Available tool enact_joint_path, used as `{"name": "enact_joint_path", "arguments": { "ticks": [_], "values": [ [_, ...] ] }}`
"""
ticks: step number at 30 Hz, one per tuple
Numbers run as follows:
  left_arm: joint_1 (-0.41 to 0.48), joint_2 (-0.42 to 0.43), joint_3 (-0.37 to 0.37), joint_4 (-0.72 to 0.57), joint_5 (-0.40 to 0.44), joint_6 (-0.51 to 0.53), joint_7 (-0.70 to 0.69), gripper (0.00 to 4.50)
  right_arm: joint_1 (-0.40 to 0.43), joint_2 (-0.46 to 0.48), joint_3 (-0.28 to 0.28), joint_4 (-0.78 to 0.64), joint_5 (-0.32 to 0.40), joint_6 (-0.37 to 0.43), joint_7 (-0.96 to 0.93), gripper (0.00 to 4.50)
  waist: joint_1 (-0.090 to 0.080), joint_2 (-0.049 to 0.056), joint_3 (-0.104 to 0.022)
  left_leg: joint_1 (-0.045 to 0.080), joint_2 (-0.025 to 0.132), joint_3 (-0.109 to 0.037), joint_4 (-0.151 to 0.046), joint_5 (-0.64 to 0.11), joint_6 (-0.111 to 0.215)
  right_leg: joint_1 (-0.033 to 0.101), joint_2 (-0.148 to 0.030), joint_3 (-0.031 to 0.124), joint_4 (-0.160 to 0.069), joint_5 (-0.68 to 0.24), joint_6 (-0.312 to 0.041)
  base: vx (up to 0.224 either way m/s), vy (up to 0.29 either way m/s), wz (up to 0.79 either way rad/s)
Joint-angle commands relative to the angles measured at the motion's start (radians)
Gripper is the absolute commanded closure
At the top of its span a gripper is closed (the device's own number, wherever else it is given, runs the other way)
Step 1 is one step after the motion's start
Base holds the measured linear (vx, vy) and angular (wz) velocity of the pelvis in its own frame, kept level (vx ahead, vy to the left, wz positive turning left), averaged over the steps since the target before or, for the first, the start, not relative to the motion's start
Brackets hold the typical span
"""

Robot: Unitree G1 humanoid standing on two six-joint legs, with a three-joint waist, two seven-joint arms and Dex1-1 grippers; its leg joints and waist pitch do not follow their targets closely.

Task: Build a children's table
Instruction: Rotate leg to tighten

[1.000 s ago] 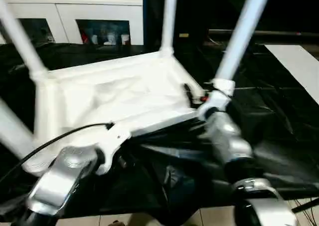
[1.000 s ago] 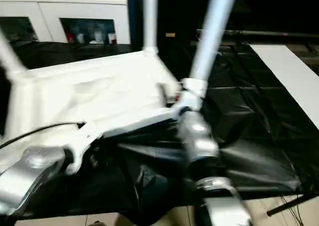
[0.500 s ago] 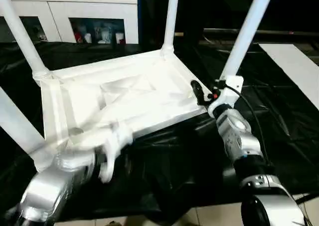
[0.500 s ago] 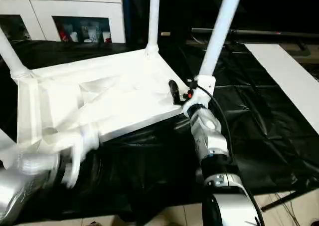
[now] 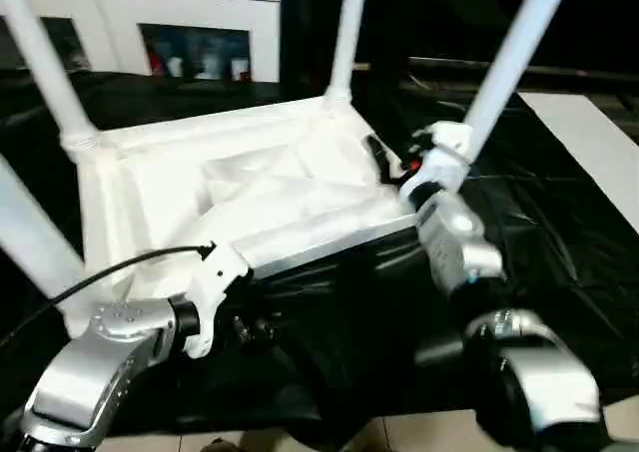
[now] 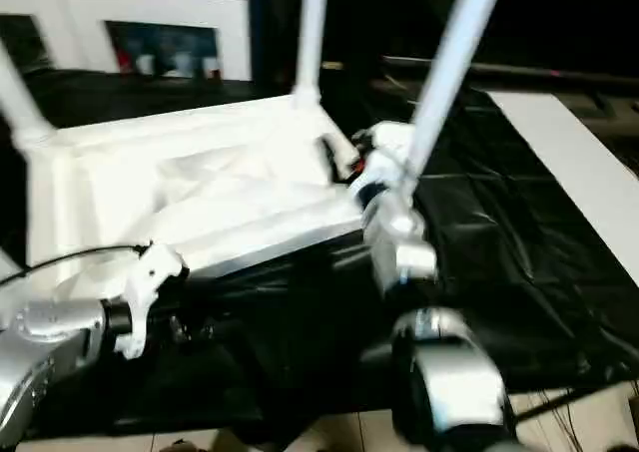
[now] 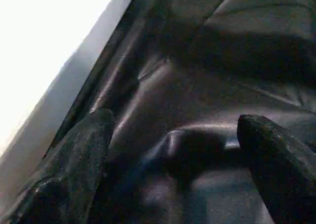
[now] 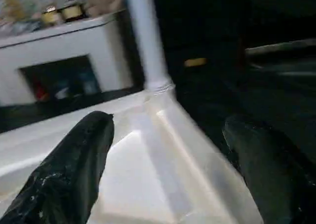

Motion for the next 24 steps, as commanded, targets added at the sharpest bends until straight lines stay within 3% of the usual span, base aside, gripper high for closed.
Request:
{"name": "enact_joint_path", "arguments": {
  "ticks": [1, 7, 16, 20, 24],
  "values": [
    [-0.001, -0.004, -0.006, -0.002, 0.037, -0.007, 0.049, 0.08, -0.011, -0.029, -0.039, 0.018, 0.030, -0.021, -0.030, 0.54, -0.002, 0.017, -0.062, 0.016, 0.021, 0.004, -0.070, -0.103, -0.009, 0.047, -0.056, 0.042, -0.053, -0.032, -0.181, 0.000, 0.000, 0.00],
    [0.023, -0.019, 0.026, 0.006, 0.099, -0.042, 0.156, 0.08, 0.012, -0.071, -0.105, 0.028, 0.046, -0.075, -0.098, 0.54, 0.012, 0.004, -0.066, 0.014, 0.021, 0.004, -0.067, -0.082, -0.004, 0.048, -0.058, 0.042, -0.050, -0.015, -0.167, 0.000, 0.000, 0.00],
    [0.074, 0.014, 0.056, -0.005, 0.116, -0.090, 0.182, 0.08, 0.072, -0.153, -0.135, 0.050, 0.018, -0.128, -0.156, 0.54, 0.045, 0.003, -0.063, 0.021, 0.021, 0.008, -0.067, -0.107, -0.018, 0.041, -0.054, 0.039, -0.056, -0.058, -0.135, 0.000, 0.000, 0.00],
    [0.094, 0.010, 0.116, -0.017, 0.068, -0.169, 0.156, 0.08, 0.066, -0.210, -0.149, 0.079, 0.013, -0.143, -0.162, 0.54, 0.046, -0.001, -0.063, 0.014, 0.018, 0.007, -0.068, -0.130, -0.025, 0.044, -0.056, 0.039, -0.061, -0.100, -0.129, 0.000, 0.000, 0.00],
    [0.133, 0.006, 0.219, -0.058, -0.047, -0.230, 0.072, 0.08, 0.044, -0.246, -0.153, 0.111, 0.017, -0.131, -0.127, 0.54, 0.047, -0.006, -0.065, 0.011, 0.017, 0.008, -0.064, -0.115, -0.016, 0.045, -0.055, 0.038, -0.057, -0.078, -0.136, 0.000, 0.000, 0.00]
  ]
}}
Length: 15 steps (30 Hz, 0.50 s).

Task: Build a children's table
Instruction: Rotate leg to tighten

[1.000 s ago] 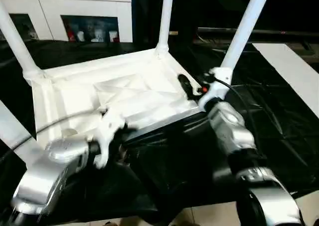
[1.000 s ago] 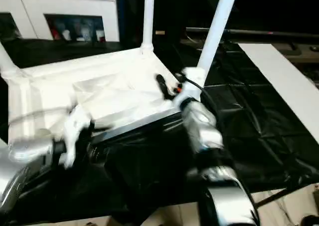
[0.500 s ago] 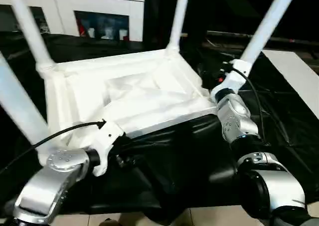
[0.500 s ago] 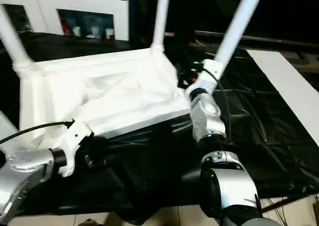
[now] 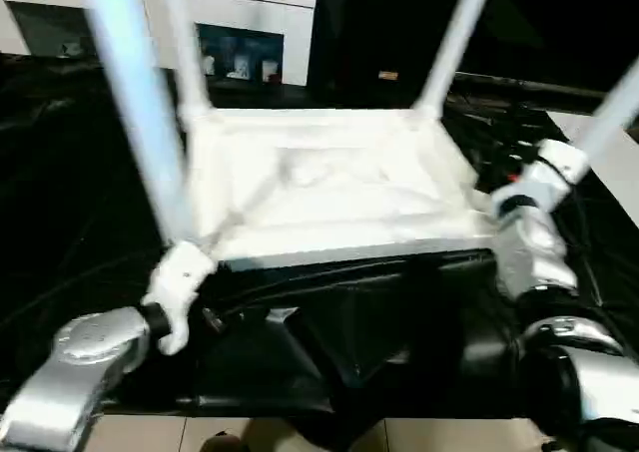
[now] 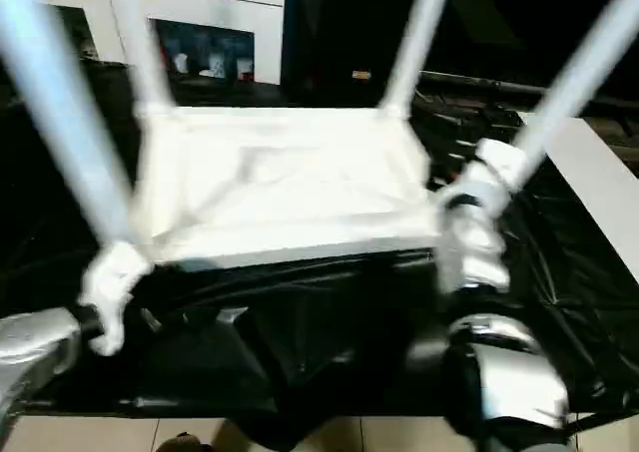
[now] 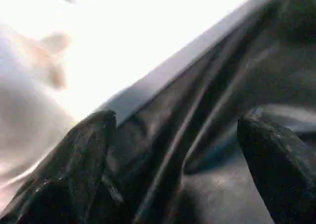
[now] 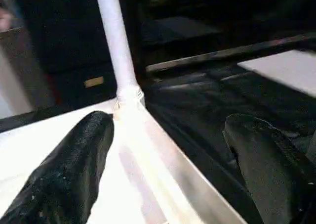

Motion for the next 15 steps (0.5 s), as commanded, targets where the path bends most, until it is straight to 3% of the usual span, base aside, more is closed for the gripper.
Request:
{"name": "enact_joint_path", "arguments": {
  "ticks": [1, 5, 10, 14, 15],
  "values": [
    [0.017, 0.009, 0.075, -0.040, -0.069, -0.031, -0.055, 0.08, -0.024, -0.029, -0.019, 0.009, 0.005, 0.008, 0.030, 0.54, -0.011, 0.001, -0.063, 0.010, 0.013, 0.003, -0.064, -0.118, -0.009, 0.045, -0.053, 0.040, -0.058, -0.080, -0.141, 0.000, 0.000, 0.00],
    [0.038, 0.032, 0.221, -0.021, -0.159, -0.035, -0.111, 0.08, -0.038, -0.013, 0.055, 0.029, -0.027, 0.095, 0.160, 0.54, -0.030, 0.000, -0.060, 0.006, 0.014, 0.000, -0.066, -0.135, 0.001, 0.045, -0.051, 0.038, -0.061, -0.113, -0.145, 0.000, 0.000, 0.00],
    [0.049, 0.107, 0.302, 0.075, -0.142, -0.108, -0.128, 0.08, 0.001, 0.039, 0.160, -0.009, -0.079, 0.121, 0.301, 0.54, -0.050, 0.001, -0.058, 0.010, 0.019, -0.006, -0.070, -0.172, 0.006, 0.037, -0.055, 0.039, -0.069, -0.168, -0.147, 0.000, 0.000, 0.00],
    [0.052, 0.116, 0.323, 0.110, -0.190, -0.084, -0.170, 0.08, 0.067, 0.071, 0.182, -0.079, -0.078, 0.104, 0.329, 0.54, -0.046, 0.012, -0.062, 0.023, 0.025, -0.005, -0.072, -0.142, -0.003, 0.035, -0.055, 0.039, -0.056, -0.081, -0.181, 0.000, 0.000, 0.00],
    [0.057, 0.121, 0.326, 0.114, -0.198, -0.077, -0.186, 0.08, 0.083, 0.076, 0.182, -0.099, -0.072, 0.110, 0.336, 0.54, -0.043, 0.010, -0.062, 0.024, 0.025, -0.003, -0.071, -0.128, 0.001, 0.035, -0.052, 0.040, -0.052, -0.034, -0.191, 0.000, 0.000, 0.00]
  ]
}}
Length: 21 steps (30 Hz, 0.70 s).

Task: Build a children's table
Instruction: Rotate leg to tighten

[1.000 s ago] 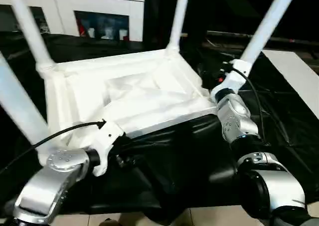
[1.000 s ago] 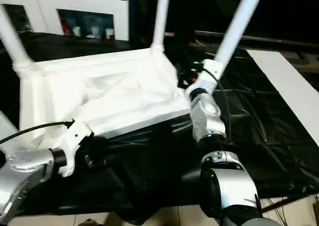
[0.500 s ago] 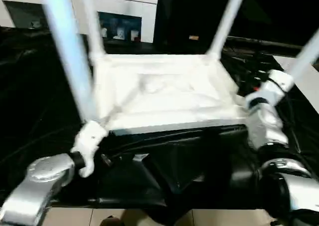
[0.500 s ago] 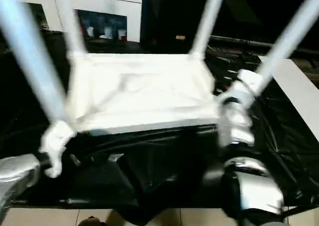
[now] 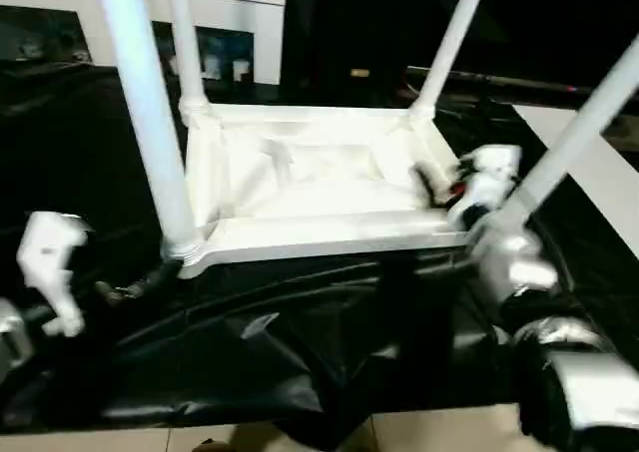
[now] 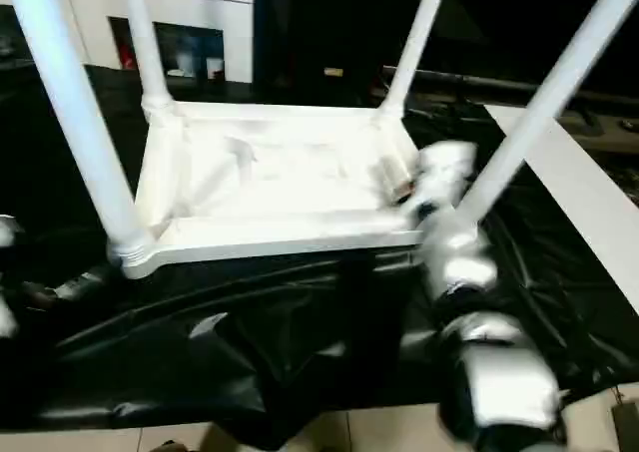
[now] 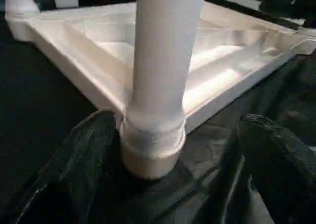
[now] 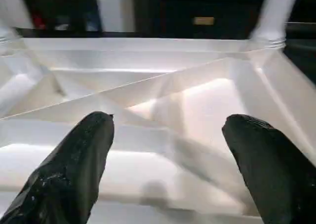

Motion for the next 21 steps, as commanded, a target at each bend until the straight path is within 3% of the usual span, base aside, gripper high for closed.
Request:
{"name": "enact_joint_path", "arguments": {
  "ticks": [1, 2, 3, 5, 8, 9, 10, 11, 12, 14, 17, 18, 19, 20, 21],
  "values": [
    [0.016, 0.016, 0.002, 0.012, -0.017, 0.019, -0.036, 0.08, 0.040, -0.017, 0.008, -0.077, 0.007, 0.008, 0.029, 0.54, 0.000, 0.035, -0.058, 0.022, 0.022, -0.001, -0.073, -0.123, -0.003, 0.038, -0.054, 0.039, -0.048, -0.022, -0.193, 0.000, 0.000, 0.00],
    [0.016, 0.016, 0.002, 0.012, -0.017, 0.019, -0.036, 0.08, 0.040, -0.017, 0.008, -0.077, 0.007, 0.008, 0.029, 0.54, 0.002, 0.032, -0.057, 0.023, 0.022, 0.001, -0.074, -0.127, -0.001, 0.039, -0.053, 0.039, -0.052, -0.019, -0.189, 0.000, 0.000, 0.00],
    [0.042, 0.035, 0.016, 0.023, -0.024, 0.020, -0.065, 0.08, 0.103, -0.017, 0.028, -0.164, 0.017, 0.031, 0.074, 0.54, 0.004, 0.035, -0.055, 0.023, 0.022, 0.000, -0.076, -0.137, -0.004, 0.040, -0.054, 0.041, -0.052, -0.029, -0.185, 0.000, 0.000, 0.00],
    [0.037, 0.034, 0.028, 0.038, -0.025, -0.001, -0.063, 0.08, 0.141, -0.021, 0.036, -0.214, 0.029, 0.047, 0.107, 0.54, 0.007, 0.033, -0.051, 0.022, 0.023, -0.001, -0.080, -0.173, -0.007, 0.042, -0.056, 0.043, -0.061, -0.072, -0.169, 0.000, 0.000, 0.00],
    [-0.032, 0.004, 0.046, 0.094, -0.048, -0.062, -0.040, 0.08, 0.212, -0.039, 0.048, -0.279, 0.035, 0.077, 0.156, 0.54, 0.015, 0.035, -0.049, 0.032, 0.024, -0.002, -0.084, -0.231, -0.021, 0.035, -0.057, 0.044, -0.072, -0.149, -0.162, 0.000, 0.000, 0.00],
    [-0.090, -0.023, 0.035, 0.126, -0.056, -0.088, -0.028, 0.08, 0.235, -0.047, 0.046, -0.269, 0.011, 0.075, 0.122, 0.54, 0.011, 0.030, -0.047, 0.025, 0.023, -0.006, -0.089, -0.248, -0.031, 0.039, -0.058, 0.042, -0.076, -0.194, -0.156, 0.000, 0.000, 0.00],
    [-0.110, -0.031, 0.027, 0.135, -0.059, -0.088, -0.026, 0.08, 0.242, -0.048, 0.039, -0.265, 0.006, 0.078, 0.102, 0.54, 0.016, 0.031, -0.046, 0.039, 0.024, -0.003, -0.086, -0.279, -0.044, 0.027, -0.061, 0.043, -0.081, -0.241, -0.151, 0.000, 0.000, 0.00],
    [-0.131, -0.039, 0.019, 0.146, -0.063, -0.088, -0.024, 0.08, 0.253, -0.049, 0.032, -0.268, 0.004, 0.078, 0.085, 0.54, 0.015, 0.032, -0.046, 0.037, 0.023, -0.004, -0.086, -0.286, -0.048, 0.028, -0.062, 0.043, -0.081, -0.257, -0.150, 0.000, 0.000, 0.00],
    [-0.169, -0.049, 0.003, 0.175, -0.058, -0.095, -0.024, 0.08, 0.275, -0.049, 0.019, -0.280, 0.003, 0.079, 0.057, 0.54, 0.010, 0.030, -0.046, 0.027, 0.023, -0.009, -0.089, -0.287, -0.057, 0.037, -0.065, 0.043, -0.080, -0.280, -0.139, 0.000, 0.000, 0.00],
    [-0.216, -0.060, -0.025, 0.213, -0.050, -0.102, -0.030, 0.08, 0.318, -0.051, 0.004, -0.332, 0.005, 0.098, 0.027, 0.54, 0.010, 0.025, -0.046, 0.032, 0.022, -0.008, -0.086, -0.300, -0.059, 0.031, -0.064, 0.044, -0.086, -0.320, -0.111, 0.000, 0.000, 0.00],
    [-0.275, -0.083, -0.051, 0.258, -0.055, -0.103, -0.044, 0.08, 0.375, -0.049, -0.021, -0.412, 0.014, 0.131, -0.014, 0.54, 0.009, 0.021, -0.048, 0.025, 0.020, -0.010, -0.088, -0.272, -0.055, 0.037, -0.065, 0.045, -0.088, -0.319, -0.095, 0.000, 0.000, 0.00],
    [-0.312, -0.101, -0.071, 0.285, -0.059, -0.102, -0.057, 0.08, 0.410, -0.046, -0.041, -0.457, 0.022, 0.151, -0.042, 0.54, 0.010, 0.025, -0.052, 0.028, 0.021, -0.009, -0.086, -0.253, -0.055, 0.036, -0.064, 0.046, -0.085, -0.285, -0.096, 0.000, 0.000, 0.00],
    [-0.334, -0.117, -0.082, 0.298, -0.066, -0.097, -0.065, 0.08, 0.430, -0.049, -0.051, -0.481, 0.025, 0.169, -0.053, 0.54, 0.009, 0.036, -0.052, 0.026, 0.020, -0.010, -0.087, -0.239, -0.057, 0.038, -0.063, 0.045, -0.081, -0.246, -0.107, 0.000, 0.000, 0.00],
    [-0.346, -0.127, -0.089, 0.305, -0.071, -0.094, -0.069, 0.08, 0.439, -0.051, -0.055, -0.493, 0.026, 0.179, -0.058, 0.54, 0.010, 0.031, -0.054, 0.028, 0.021, -0.008, -0.085, -0.236, -0.056, 0.037, -0.062, 0.045, -0.081, -0.227, -0.111, 0.000, 0.000, 0.00],
    [-0.367, -0.144, -0.103, 0.310, -0.070, -0.097, -0.069, 0.08, 0.441, -0.061, -0.055, -0.490, 0.013, 0.195, -0.073, 0.54, 0.008, 0.047, -0.055, 0.026, 0.019, -0.010, -0.085, -0.223, -0.059, 0.040, -0.061, 0.044, -0.074, -0.188, -0.125, 0.000, 0.000, 0.00]
  ]
}}
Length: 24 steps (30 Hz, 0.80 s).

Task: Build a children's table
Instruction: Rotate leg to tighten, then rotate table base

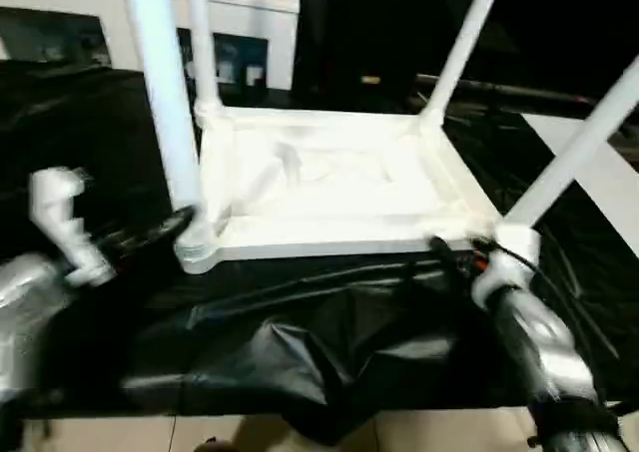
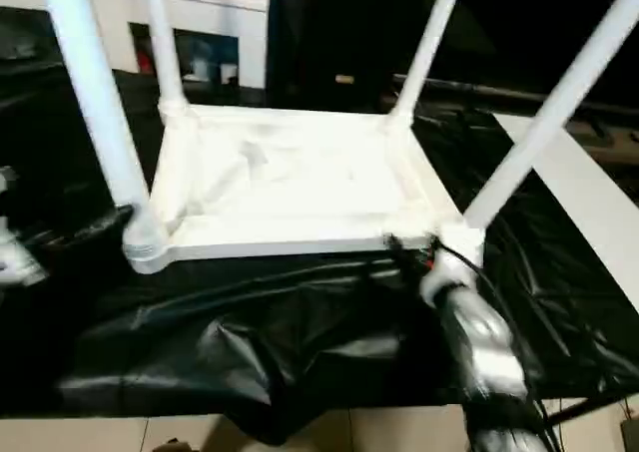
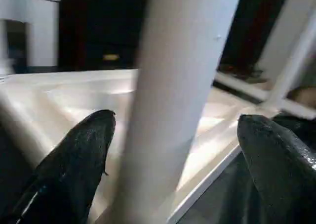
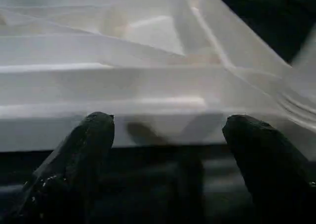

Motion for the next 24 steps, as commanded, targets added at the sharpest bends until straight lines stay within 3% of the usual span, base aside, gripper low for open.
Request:
{"name": "enact_joint_path", "arguments": {
  "ticks": [1, 3, 4, 6, 7, 8, 9, 10, 11, 12, 13, 15, 16, 17, 20, 22, 24],
  "values": [
    [-0.025, -0.012, -0.029, 0.001, -0.012, 0.002, -0.010, 0.08, -0.001, -0.023, -0.023, -0.022, -0.004, 0.026, -0.024, 0.54, -0.007, 0.030, -0.058, 0.015, 0.020, -0.007, -0.080, -0.225, -0.052, 0.034, -0.061, 0.042, -0.076, -0.173, -0.133, 0.000, 0.000, 0.00],
    [-0.081, -0.047, -0.057, 0.025, -0.012, -0.002, -0.007, 0.08, -0.026, -0.041, -0.020, 0.014, -0.020, 0.048, -0.054, 0.54, -0.008, 0.029, -0.060, 0.014, 0.017, -0.005, -0.077, -0.207, -0.049, 0.038, -0.060, 0.042, -0.075, -0.168, -0.136, 0.000, 0.000, 0.00],
    [-0.131, -0.068, -0.082, 0.058, -0.002, -0.015, -0.016, 0.08, -0.063, -0.047, 0.004, 0.061, -0.039, 0.072, -0.062, 0.54, -0.016, 0.022, -0.059, 0.012, 0.013, -0.002, -0.074, -0.189, -0.044, 0.037, -0.056, 0.043, -0.076, -0.162, -0.138, 0.000, 0.000, 0.00],
    [-0.178, -0.085, -0.105, 0.094, 0.007, -0.030, -0.015, 0.08, -0.099, -0.052, 0.026, 0.099, -0.052, 0.101, -0.056, 0.54, -0.019, 0.024, -0.061, 0.010, 0.013, -0.002, -0.071, -0.181, -0.042, 0.039, -0.058, 0.043, -0.074, -0.161, -0.141, 0.000, 0.000, 0.00],
    [-0.191, -0.094, -0.107, 0.102, -0.001, -0.033, -0.023, 0.08, -0.120, -0.049, 0.040, 0.130, -0.068, 0.097, -0.066, 0.54, -0.020, 0.031, -0.062, 0.014, 0.015, -0.001, -0.071, -0.178, -0.044, 0.037, -0.060, 0.043, -0.076, -0.162, -0.144, 0.000, 0.000, 0.00],
    [-0.202, -0.101, -0.112, 0.110, -0.006, -0.037, -0.028, 0.08, -0.129, -0.048, 0.045, 0.140, -0.080, 0.100, -0.075, 0.54, -0.023, 0.029, -0.062, 0.012, 0.014, -0.001, -0.070, -0.176, -0.043, 0.039, -0.059, 0.042, -0.074, -0.156, -0.149, 0.000, 0.000, 0.00],
    [-0.202, -0.101, -0.112, 0.110, -0.006, -0.037, -0.028, 0.08, -0.129, -0.048, 0.045, 0.140, -0.080, 0.100, -0.075, 0.54, -0.020, 0.042, -0.062, 0.014, 0.015, -0.002, -0.070, -0.175, -0.047, 0.039, -0.060, 0.043, -0.073, -0.148, -0.152, 0.000, 0.000, 0.00],
    [-0.192, -0.104, -0.128, 0.010, -0.130, 0.098, -0.108, 0.08, -0.207, -0.016, 0.060, 0.218, -0.097, 0.081, -0.080, 0.54, -0.028, 0.042, -0.066, 0.012, 0.016, -0.002, -0.069, -0.170, -0.054, 0.042, -0.059, 0.042, -0.065, -0.114, -0.168, 0.000, 0.000, 0.00],
    [-0.185, -0.101, -0.136, -0.018, -0.156, 0.128, -0.130, 0.08, -0.223, -0.009, 0.062, 0.232, -0.098, 0.076, -0.077, 0.54, -0.029, 0.046, -0.068, 0.009, 0.015, -0.004, -0.068, -0.164, -0.062, 0.045, -0.061, 0.040, -0.056, -0.102, -0.183, 0.000, 0.000, 0.00],
    [-0.176, -0.091, -0.150, -0.056, -0.181, 0.165, -0.157, 0.08, -0.245, 0.000, 0.060, 0.250, -0.090, 0.078, -0.067, 0.54, -0.031, 0.048, -0.071, 0.010, 0.016, -0.001, -0.064, -0.137, -0.057, 0.044, -0.058, 0.041, -0.055, -0.046, -0.199, 0.000, 0.000, 0.00],
    [-0.173, -0.087, -0.154, -0.069, -0.190, 0.180, -0.163, 0.08, -0.252, 0.002, 0.061, 0.255, -0.089, 0.081, -0.066, 0.54, -0.034, 0.048, -0.071, 0.004, 0.015, -0.002, -0.065, -0.110, -0.046, 0.050, -0.056, 0.040, -0.049, 0.008, -0.211, 0.000, 0.000, 0.00],
    [-0.166, -0.071, -0.166, -0.107, -0.228, 0.234, -0.186, 0.08, -0.274, 0.008, 0.070, 0.274, -0.091, 0.075, -0.056, 0.54, -0.037, 0.048, -0.070, 0.005, 0.014, 0.000, -0.064, -0.097, -0.034, 0.050, -0.053, 0.039, -0.047, 0.043, -0.221, 0.000, 0.000, 0.00],
    [-0.162, -0.058, -0.173, -0.136, -0.271, 0.282, -0.209, 0.08, -0.294, 0.018, 0.079, 0.296, -0.095, 0.069, -0.044, 0.54, -0.040, 0.048, -0.070, 0.002, 0.013, 0.001, -0.064, -0.093, -0.028, 0.054, -0.054, 0.040, -0.048, 0.047, -0.221, 0.000, 0.000, 0.00],
    [-0.160, -0.052, -0.177, -0.152, -0.293, 0.307, -0.217, 0.08, -0.305, 0.023, 0.084, 0.308, -0.100, 0.066, -0.040, 0.54, -0.043, 0.055, -0.071, 0.004, 0.013, 0.000, -0.063, -0.097, -0.032, 0.053, -0.055, 0.039, -0.044, 0.046, -0.227, 0.000, 0.000, 0.00],
    [-0.163, -0.041, -0.204, -0.200, -0.359, 0.378, -0.238, 0.08, -0.340, 0.040, 0.112, 0.335, -0.113, 0.047, -0.013, 0.54, -0.056, 0.054, -0.067, 0.002, 0.012, 0.000, -0.063, -0.115, -0.032, 0.056, -0.054, 0.041, -0.052, 0.010, -0.229, 0.000, 0.000, 0.00],
    [-0.163, -0.050, -0.219, -0.227, -0.393, 0.408, -0.241, 0.08, -0.359, 0.051, 0.118, 0.342, -0.112, 0.040, 0.004, 0.54, -0.058, 0.036, -0.064, 0.001, 0.014, 0.001, -0.064, -0.125, -0.026, 0.055, -0.055, 0.042, -0.056, -0.037, -0.226, 0.000, 0.000, 0.00],
    [-0.159, -0.062, -0.239, -0.262, -0.417, 0.436, -0.240, 0.08, -0.375, 0.056, 0.122, 0.363, -0.123, 0.027, 0.010, 0.54, -0.061, 0.040, -0.063, 0.002, 0.016, 0.000, -0.065, -0.129, -0.028, 0.053, -0.057, 0.042, -0.057, -0.063, -0.220, 0.000, 0.000, 0.00]
  ]
}}
